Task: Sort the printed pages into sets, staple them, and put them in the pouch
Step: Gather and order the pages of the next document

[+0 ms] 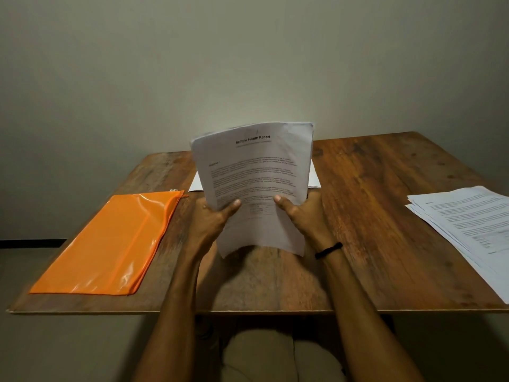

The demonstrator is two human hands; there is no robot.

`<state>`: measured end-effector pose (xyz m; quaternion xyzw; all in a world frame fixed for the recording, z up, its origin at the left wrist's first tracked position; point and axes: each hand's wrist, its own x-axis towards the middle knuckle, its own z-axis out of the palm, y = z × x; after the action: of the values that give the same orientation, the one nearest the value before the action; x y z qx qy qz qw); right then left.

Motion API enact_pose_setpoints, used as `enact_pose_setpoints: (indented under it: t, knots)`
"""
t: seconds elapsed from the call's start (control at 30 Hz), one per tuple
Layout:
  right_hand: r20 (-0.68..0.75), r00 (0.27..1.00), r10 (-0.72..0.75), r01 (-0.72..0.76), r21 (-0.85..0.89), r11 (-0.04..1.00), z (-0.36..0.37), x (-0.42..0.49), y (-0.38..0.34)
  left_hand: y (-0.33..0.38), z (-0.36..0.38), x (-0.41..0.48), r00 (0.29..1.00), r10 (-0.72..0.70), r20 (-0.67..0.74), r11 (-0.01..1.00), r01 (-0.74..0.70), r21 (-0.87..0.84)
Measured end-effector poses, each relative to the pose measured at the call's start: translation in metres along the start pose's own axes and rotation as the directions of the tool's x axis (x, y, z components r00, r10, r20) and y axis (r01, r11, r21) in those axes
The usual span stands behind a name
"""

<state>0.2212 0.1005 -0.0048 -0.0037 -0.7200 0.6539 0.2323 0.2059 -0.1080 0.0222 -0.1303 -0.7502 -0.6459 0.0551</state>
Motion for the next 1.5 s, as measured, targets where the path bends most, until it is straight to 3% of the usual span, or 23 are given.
enact_pose_setpoints:
  t: [0.4,1.17,1.37,1.5]
  knots:
    - [-0.025,1.000,-0.010,0.010,-0.012,1.000,-0.004,0.002,0.000,0.000,0.002,-0.001,0.999,0.034,-0.029,0.998,-0.036,-0.057]
    - [-0.033,0.999,0.035,-0.035,0.018,0.999,-0.007,-0.001,0.010,-0.005,0.006,0.002,0.998,0.046,-0.051,0.998,-0.045,0.032]
    - [-0.026,0.999,0.047,-0.047,0.002,0.999,-0.008,-0.002,0.015,-0.006,0.010,0.001,1.000,0.003,-0.023,0.999,-0.002,0.037]
    - [0.016,0.999,0.044,-0.044,-0.008,0.999,-0.012,0.005,0.011,-0.001,0.009,0.017,0.995,-0.101,0.014,0.992,0.102,-0.074]
